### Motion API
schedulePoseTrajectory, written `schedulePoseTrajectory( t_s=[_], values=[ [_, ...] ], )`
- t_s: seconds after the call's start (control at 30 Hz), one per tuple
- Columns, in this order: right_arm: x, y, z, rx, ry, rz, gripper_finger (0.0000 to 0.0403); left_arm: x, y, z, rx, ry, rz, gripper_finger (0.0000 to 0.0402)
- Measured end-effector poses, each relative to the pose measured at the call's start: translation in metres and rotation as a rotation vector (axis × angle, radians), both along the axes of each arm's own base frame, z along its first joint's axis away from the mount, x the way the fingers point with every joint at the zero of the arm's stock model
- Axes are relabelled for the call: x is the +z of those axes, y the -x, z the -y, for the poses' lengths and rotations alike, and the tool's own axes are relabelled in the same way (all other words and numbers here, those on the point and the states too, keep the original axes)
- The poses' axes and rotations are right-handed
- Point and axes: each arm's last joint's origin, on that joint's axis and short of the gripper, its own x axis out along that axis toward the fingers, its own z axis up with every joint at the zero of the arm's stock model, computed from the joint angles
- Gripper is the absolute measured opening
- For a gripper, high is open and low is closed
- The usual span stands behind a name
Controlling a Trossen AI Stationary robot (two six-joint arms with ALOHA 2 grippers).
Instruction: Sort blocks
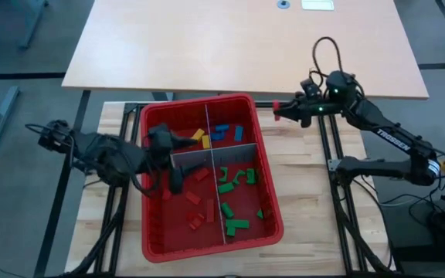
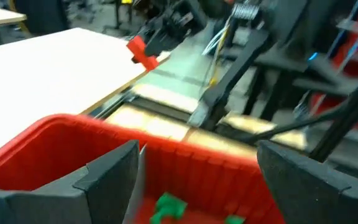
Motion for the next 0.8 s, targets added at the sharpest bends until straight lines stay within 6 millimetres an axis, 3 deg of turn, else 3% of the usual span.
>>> schedulePoseTrajectory(
  t_s=[0.3,0.8],
  values=[
    [0.019,-0.030,-0.026,0.091,0.039,0.194,0.0115,0.015,-0.013,-0.018,-0.139,0.101,0.160,0.0312],
    [0.004,-0.094,-0.060,0.196,0.031,0.260,0.0115,-0.009,-0.032,-0.045,-0.179,0.188,0.169,0.0312]
  ],
)
